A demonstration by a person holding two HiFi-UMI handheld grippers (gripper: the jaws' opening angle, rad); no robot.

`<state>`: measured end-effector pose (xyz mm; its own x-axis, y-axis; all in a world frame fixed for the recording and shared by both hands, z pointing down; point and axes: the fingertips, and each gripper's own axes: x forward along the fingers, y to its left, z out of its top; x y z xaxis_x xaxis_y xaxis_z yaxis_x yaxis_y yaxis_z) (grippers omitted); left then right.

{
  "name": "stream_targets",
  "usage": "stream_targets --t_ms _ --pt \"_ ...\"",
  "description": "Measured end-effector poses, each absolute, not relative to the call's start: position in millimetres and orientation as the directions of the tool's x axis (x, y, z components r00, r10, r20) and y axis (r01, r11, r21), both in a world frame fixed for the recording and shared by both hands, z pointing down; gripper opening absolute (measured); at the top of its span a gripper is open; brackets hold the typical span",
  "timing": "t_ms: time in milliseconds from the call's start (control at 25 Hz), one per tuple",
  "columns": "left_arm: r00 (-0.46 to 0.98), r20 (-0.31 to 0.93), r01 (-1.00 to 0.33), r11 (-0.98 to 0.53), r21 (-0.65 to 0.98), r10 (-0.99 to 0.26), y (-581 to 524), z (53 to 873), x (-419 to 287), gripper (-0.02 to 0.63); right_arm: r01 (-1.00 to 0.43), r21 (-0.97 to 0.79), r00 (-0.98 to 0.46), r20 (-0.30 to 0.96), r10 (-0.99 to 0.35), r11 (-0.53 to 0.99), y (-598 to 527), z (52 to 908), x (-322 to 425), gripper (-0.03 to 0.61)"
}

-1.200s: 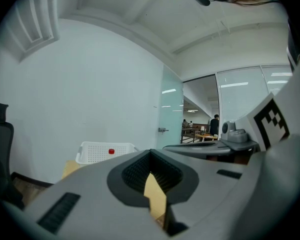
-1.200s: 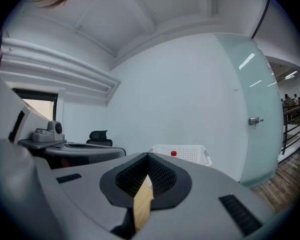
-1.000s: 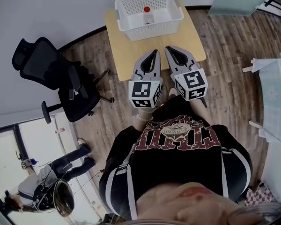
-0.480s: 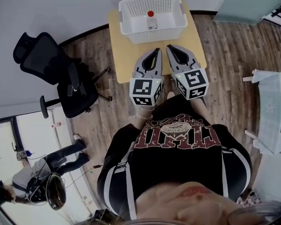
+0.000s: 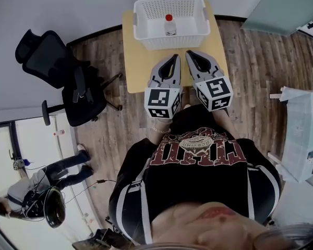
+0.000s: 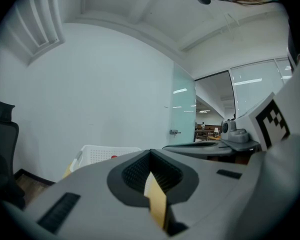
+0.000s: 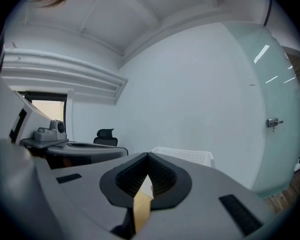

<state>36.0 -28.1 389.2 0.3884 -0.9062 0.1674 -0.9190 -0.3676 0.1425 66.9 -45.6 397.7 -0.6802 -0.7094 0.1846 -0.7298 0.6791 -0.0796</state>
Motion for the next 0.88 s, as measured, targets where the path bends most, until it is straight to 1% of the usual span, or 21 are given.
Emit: stream_targets --t_ms 440,880 --pt "0.359 0.171 -0.929 -0.334 0.159 -0.918 -38.9 394.4 23.7 0.048 -0.719 -0.081 -0.690 0.200 -0.695 0.690 -56.7 403.5 60.3 0.017" --pt "0.399 0.165 -0.913 -0.375 0.161 -0.902 -60.0 390.7 19.1 0.048 -0.746 -0.087 -0.662 0.200 -0.722 0.660 -76.8 404.2 55.3 0.017"
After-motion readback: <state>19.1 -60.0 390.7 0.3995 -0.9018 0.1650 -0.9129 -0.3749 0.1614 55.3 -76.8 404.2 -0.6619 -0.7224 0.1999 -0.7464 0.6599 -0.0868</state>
